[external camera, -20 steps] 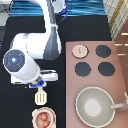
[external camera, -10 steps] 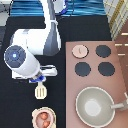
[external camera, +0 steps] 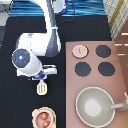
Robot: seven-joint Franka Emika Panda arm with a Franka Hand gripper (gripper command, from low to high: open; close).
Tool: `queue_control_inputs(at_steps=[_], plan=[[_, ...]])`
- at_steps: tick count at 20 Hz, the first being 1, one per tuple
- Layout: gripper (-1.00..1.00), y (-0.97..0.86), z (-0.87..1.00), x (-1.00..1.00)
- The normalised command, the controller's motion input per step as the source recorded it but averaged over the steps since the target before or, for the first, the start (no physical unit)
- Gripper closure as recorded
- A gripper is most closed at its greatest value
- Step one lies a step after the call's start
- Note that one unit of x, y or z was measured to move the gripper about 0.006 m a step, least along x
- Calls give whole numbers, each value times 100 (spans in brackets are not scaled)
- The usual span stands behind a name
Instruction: Take the lid off the pot, put the pot on the plate, and use the tool to push the pot to the front of the table.
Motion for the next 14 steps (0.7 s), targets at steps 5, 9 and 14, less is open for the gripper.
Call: queue_control_inputs(at_steps=[5, 9, 14], plan=[[100, 35, -33, -100], [-100, 45, 71, -84], [-100, 47, 91, -85]])
